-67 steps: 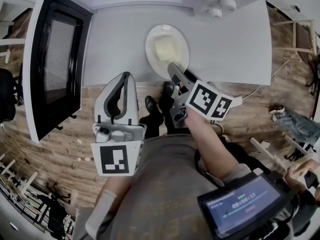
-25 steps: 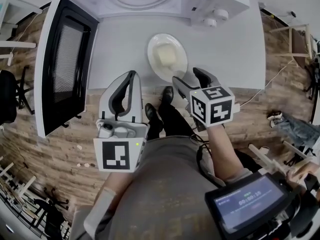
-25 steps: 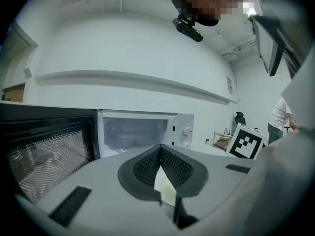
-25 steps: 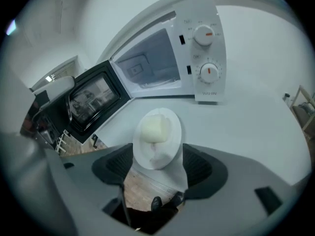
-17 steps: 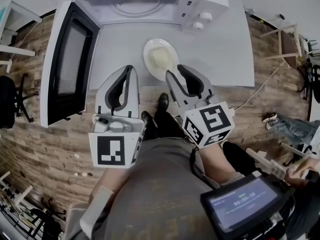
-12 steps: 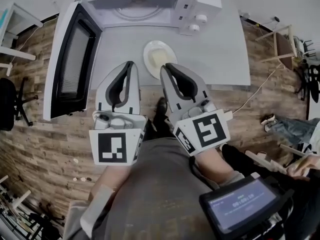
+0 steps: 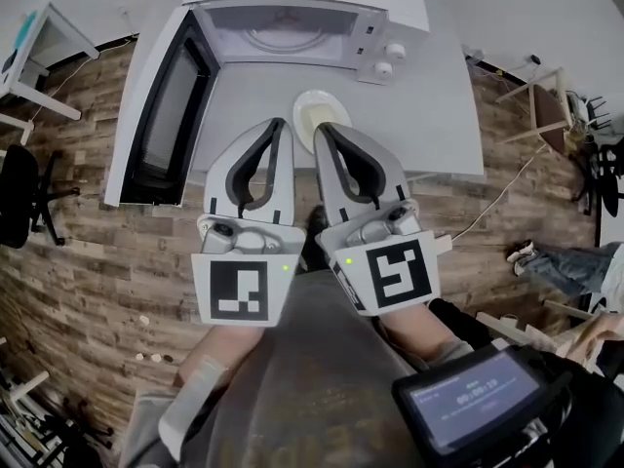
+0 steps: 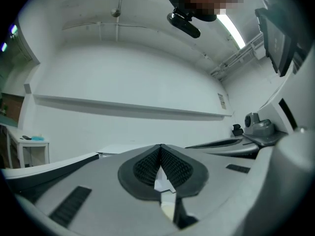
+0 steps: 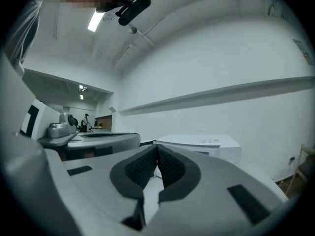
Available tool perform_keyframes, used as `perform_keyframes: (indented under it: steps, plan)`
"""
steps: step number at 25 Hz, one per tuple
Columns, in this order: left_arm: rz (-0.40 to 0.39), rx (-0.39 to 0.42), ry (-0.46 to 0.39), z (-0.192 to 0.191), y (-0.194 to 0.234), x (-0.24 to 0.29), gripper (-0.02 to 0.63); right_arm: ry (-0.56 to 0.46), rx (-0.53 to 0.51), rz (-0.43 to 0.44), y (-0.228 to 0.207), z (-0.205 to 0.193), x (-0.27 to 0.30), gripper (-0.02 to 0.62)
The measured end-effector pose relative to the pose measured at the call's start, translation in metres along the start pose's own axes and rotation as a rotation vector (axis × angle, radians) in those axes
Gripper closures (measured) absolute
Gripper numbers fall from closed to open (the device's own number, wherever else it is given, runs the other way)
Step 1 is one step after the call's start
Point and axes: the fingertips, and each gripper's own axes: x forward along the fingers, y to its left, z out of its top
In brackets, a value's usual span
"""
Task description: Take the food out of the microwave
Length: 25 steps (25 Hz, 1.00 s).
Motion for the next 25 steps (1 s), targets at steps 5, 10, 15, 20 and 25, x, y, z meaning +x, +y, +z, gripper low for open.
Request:
perform_keyframes:
  steps: [5,10,15,20,25]
  plan:
    - [0.004,0.015,-0.010,0.006,0.000,-0.012,0.598,-0.023,-0.030,-0.014,0.006,0.007,-0.007,0.589]
    - [0.005,0.028,-0.020,0.009,0.000,-0.017,0.598,-0.029,-0.040,-0.017,0.007,0.008,-0.010,0.589]
    - [0.000,0.047,-0.023,0.009,0.000,-0.017,0.598,-0.030,-0.046,-0.011,0.008,0.008,-0.009,0.589]
    - [0.003,0.050,-0.017,0.009,0.004,-0.017,0.598,-0.031,-0.050,-0.005,0.012,0.008,-0.006,0.589]
    - [0.005,0.059,-0.026,0.012,0.008,-0.019,0.598,-0.029,-0.050,0.001,0.016,0.009,-0.003,0.589]
